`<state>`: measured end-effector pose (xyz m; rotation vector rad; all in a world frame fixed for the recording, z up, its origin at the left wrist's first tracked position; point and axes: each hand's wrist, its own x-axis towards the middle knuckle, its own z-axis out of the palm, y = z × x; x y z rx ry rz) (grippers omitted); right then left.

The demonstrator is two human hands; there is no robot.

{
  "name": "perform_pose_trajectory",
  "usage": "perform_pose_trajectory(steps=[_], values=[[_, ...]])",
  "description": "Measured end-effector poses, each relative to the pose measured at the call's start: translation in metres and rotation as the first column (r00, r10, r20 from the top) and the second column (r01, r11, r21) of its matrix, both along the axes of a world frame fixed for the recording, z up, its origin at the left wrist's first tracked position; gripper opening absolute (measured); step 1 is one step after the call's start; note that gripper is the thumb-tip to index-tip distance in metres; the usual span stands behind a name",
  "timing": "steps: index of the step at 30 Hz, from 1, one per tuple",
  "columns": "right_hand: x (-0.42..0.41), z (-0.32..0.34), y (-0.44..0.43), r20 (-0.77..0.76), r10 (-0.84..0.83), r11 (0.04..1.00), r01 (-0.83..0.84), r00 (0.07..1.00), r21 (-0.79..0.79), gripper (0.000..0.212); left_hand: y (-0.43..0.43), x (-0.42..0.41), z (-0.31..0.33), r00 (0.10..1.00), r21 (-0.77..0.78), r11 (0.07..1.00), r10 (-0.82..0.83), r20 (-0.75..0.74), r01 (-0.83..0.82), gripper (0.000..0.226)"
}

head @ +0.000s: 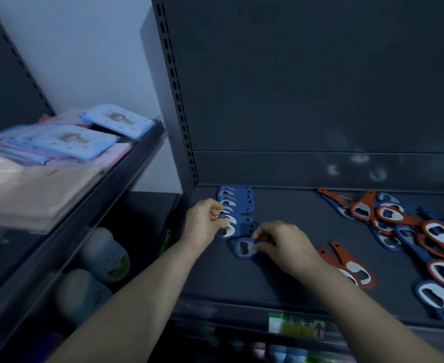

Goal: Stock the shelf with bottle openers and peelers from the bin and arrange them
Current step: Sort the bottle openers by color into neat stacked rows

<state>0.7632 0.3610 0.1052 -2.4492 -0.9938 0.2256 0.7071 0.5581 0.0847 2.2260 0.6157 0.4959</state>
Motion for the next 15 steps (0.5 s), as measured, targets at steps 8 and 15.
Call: perform_pose_trajectory(steps=[8,15], values=[[-0.007,-0.005,0.047,0.061,-0.034,0.999,0.034,0.998,0.008,0.018,0.014,-0.034,0.001,0.994,0.042,0.995,0.088,0.070,-0.091,0.021],[-0.017,-0.013,0.048,0.268,-0.092,0.991,0.114,0.959,-0.067,0.048,0.005,-0.051,0.001,0.986,0.168,0.983,-0.053,-0.157,0.080,0.056]])
